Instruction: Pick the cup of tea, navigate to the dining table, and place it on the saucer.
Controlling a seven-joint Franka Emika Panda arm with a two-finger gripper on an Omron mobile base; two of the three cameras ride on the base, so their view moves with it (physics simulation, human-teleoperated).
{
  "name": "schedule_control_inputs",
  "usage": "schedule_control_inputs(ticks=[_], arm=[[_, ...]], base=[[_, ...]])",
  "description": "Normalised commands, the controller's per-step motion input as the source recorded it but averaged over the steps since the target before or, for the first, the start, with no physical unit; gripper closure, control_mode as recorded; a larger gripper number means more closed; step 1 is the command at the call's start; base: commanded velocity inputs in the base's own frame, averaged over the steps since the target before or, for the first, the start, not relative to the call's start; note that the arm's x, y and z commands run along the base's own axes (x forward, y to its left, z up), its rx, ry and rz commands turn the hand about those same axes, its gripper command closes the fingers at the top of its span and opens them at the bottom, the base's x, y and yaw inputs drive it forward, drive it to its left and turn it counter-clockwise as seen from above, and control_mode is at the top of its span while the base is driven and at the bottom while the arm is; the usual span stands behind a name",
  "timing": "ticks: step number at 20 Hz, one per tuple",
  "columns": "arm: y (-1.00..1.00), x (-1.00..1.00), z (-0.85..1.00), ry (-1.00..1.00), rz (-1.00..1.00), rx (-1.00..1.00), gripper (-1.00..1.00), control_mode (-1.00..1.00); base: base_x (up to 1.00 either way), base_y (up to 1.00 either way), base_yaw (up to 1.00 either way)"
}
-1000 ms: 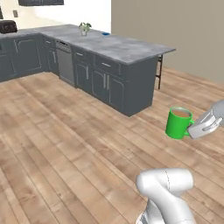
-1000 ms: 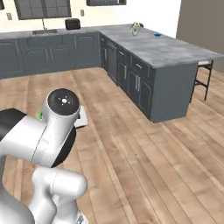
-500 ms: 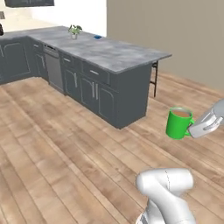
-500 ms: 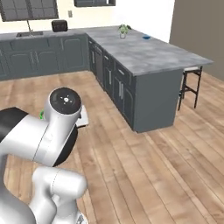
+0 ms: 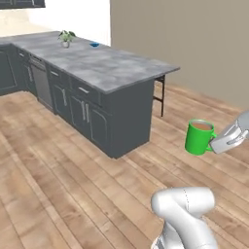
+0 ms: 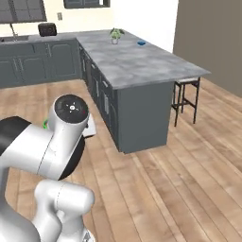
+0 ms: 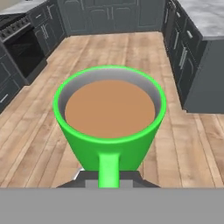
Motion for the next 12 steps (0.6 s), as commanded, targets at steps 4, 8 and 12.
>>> schedule_control_inputs(ticks=[4, 8, 12], arm=[[0.00, 0.00, 0.00, 0.00, 0.00, 0.00, 1.00, 1.00], [0.00, 0.00, 0.00, 0.00, 0.00, 0.00, 1.00, 1.00], [0.00, 0.00, 0.00, 0.00, 0.00, 0.00, 1.00, 1.00]], base=[[1.00, -0.96, 0.10], [1.00, -0.96, 0.12], [1.00, -0.85, 0.16]])
